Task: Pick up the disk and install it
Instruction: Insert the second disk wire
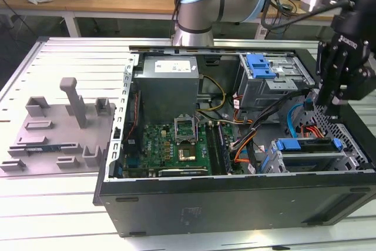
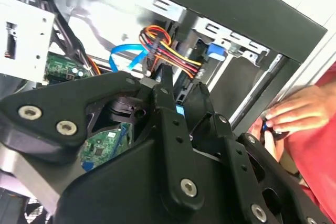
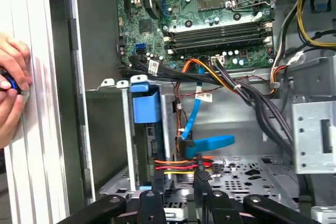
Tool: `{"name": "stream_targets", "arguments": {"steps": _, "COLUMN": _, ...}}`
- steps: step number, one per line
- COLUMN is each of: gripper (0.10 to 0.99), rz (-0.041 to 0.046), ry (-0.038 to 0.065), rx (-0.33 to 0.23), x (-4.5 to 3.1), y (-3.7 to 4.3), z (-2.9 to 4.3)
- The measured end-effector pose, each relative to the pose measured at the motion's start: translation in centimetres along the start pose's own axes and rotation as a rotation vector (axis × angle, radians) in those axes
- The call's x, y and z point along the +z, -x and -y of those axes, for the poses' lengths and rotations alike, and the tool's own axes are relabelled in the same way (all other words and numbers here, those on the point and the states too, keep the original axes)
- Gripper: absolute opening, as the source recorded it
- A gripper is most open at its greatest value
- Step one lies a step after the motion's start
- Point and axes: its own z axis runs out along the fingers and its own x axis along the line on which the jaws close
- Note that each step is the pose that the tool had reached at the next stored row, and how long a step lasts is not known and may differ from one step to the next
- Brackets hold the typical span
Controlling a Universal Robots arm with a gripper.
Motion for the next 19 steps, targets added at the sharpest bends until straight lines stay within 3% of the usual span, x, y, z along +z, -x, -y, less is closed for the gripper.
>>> {"name": "stream_targets", "arguments": {"steps": 2, "gripper": 0.365, "rz": -0.0204, "ry": -0.002, "rx": 0.000, "x": -0.15, "y": 0.62, "z": -0.06}}
{"name": "stream_targets", "arguments": {"steps": 3, "gripper": 0.365, "rz": -0.0360, "ry": -0.003, "rx": 0.000, "x": -0.19, "y": 0.78, "z": -0.08}}
{"name": "stream_targets", "arguments": {"steps": 4, "gripper": 0.365, "rz": -0.0576, "ry": -0.005, "rx": 0.000, "x": -0.22, "y": 0.87, "z": -0.10}}
{"name": "stream_targets", "arguments": {"steps": 5, "gripper": 0.365, "rz": -0.0691, "ry": -0.006, "rx": 0.000, "x": -0.23, "y": 0.91, "z": -0.11}}
{"name": "stream_targets", "arguments": {"steps": 6, "gripper": 0.365, "rz": -0.0924, "ry": -0.009, "rx": 0.000, "x": -0.27, "y": 1.07, "z": -0.14}}
{"name": "stream_targets", "arguments": {"steps": 7, "gripper": 0.365, "rz": -0.1034, "ry": -0.010, "rx": 0.000, "x": -0.33, "y": 1.32, "z": -0.25}}
{"name": "stream_targets", "arguments": {"steps": 10, "gripper": 0.365, "rz": -0.1160, "ry": -0.011, "rx": 0.000, "x": -0.52, "y": 2.05, "z": -0.66}}
{"name": "stream_targets", "arguments": {"steps": 12, "gripper": 0.365, "rz": -0.1324, "ry": -0.012, "rx": 0.000, "x": -0.65, "y": 2.53, "z": -1.08}}
{"name": "stream_targets", "arguments": {"steps": 13, "gripper": 0.365, "rz": -0.1604, "ry": -0.015, "rx": 0.000, "x": -0.76, "y": 2.90, "z": -1.69}}
{"name": "stream_targets", "arguments": {"steps": 15, "gripper": 0.365, "rz": -0.1832, "ry": -0.017, "rx": 0.000, "x": -0.82, "y": 3.17, "z": -2.13}}
{"name": "stream_targets", "arguments": {"steps": 17, "gripper": 0.365, "rz": -0.2157, "ry": -0.020, "rx": 0.000, "x": -0.95, "y": 3.67, "z": -2.68}}
{"name": "stream_targets", "arguments": {"steps": 19, "gripper": 0.365, "rz": -0.2332, "ry": -0.022, "rx": 0.000, "x": -0.96, "y": 3.85, "z": -3.08}}
